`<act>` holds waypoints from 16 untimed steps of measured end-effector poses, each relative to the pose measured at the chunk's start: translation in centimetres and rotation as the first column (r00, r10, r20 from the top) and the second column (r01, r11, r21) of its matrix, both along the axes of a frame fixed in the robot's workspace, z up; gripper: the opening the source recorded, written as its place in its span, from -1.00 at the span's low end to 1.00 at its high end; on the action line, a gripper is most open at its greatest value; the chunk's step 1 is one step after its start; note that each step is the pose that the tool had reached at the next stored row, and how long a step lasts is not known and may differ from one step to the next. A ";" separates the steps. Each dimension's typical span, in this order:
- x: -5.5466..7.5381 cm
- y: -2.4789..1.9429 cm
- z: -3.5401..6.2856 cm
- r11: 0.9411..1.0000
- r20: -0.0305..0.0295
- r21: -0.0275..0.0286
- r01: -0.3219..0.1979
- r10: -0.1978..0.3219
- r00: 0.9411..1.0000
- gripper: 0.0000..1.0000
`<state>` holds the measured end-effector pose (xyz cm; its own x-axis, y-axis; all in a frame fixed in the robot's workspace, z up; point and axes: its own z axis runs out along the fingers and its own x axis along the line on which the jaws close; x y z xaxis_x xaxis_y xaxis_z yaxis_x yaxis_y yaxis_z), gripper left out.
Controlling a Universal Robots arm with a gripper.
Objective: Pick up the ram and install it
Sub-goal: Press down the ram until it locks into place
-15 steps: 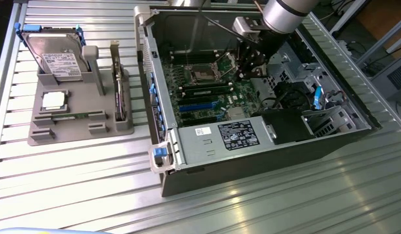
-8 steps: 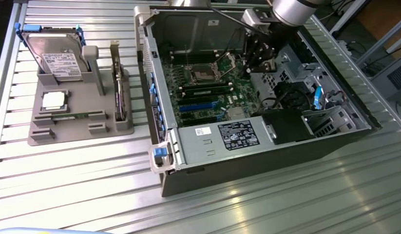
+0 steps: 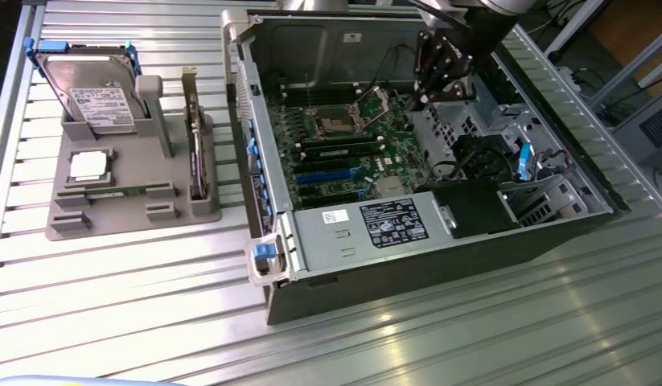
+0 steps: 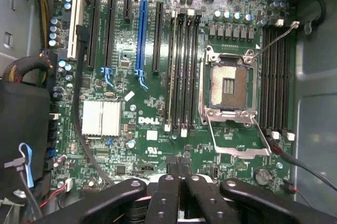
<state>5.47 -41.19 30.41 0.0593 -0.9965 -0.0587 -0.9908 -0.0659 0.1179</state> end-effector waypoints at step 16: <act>3.5 0.00 0.35 1.000 -0.035 0.000 0.000 0.000 0.999 -0.80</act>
